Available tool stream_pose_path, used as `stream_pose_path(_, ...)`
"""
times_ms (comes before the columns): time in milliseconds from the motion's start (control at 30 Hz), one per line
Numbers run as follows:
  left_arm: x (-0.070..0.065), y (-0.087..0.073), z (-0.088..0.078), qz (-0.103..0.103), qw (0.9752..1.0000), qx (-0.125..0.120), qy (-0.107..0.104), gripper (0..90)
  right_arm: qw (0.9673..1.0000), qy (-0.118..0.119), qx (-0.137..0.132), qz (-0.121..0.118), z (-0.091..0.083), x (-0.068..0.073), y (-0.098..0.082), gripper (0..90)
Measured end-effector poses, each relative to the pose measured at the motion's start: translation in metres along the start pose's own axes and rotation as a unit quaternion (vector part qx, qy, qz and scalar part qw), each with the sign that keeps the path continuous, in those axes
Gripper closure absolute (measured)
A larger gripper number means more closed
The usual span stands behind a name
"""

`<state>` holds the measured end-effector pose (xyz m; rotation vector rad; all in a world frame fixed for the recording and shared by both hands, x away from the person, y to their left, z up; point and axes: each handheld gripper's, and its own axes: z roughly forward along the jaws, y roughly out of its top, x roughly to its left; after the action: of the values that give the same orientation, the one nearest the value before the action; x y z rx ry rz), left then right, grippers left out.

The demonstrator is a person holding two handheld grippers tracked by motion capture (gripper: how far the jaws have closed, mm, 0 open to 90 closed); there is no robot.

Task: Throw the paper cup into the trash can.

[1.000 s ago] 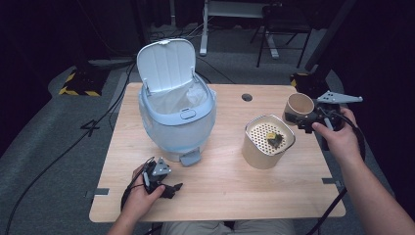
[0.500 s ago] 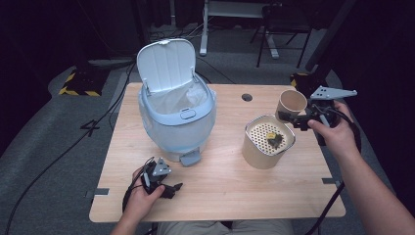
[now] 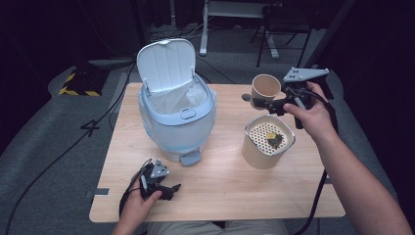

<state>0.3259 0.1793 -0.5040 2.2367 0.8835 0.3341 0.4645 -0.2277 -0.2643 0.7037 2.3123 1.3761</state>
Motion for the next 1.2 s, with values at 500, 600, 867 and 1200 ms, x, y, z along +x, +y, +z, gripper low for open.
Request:
stream_pose_path(500, 0.0, -0.001, -0.001, -0.003, 1.0, 0.0, -0.002, 15.6, 0.9991, 0.029, -0.025, -0.018, 0.037, 0.02, 0.046, 27.6)
stream_pose_path(600, 0.001, -0.001, -0.001, -0.002, 1.0, 0.001, -0.002, 15.4, 0.9988, 0.034, -0.03, -0.02, 0.044, 0.025, 0.053, 27.5)
stream_pose_path(867, 0.001, 0.0, -0.001, 0.002, 1.0, 0.001, -0.003, 15.2, 0.9967, 0.066, -0.046, -0.009, 0.078, 0.038, 0.066, 27.4)
stream_pose_path(1200, 0.003, 0.0, 0.0, 0.005, 1.0, 0.002, -0.005, 14.9, 0.9951, 0.083, -0.055, 0.001, 0.11, 0.053, 0.073, 27.1)
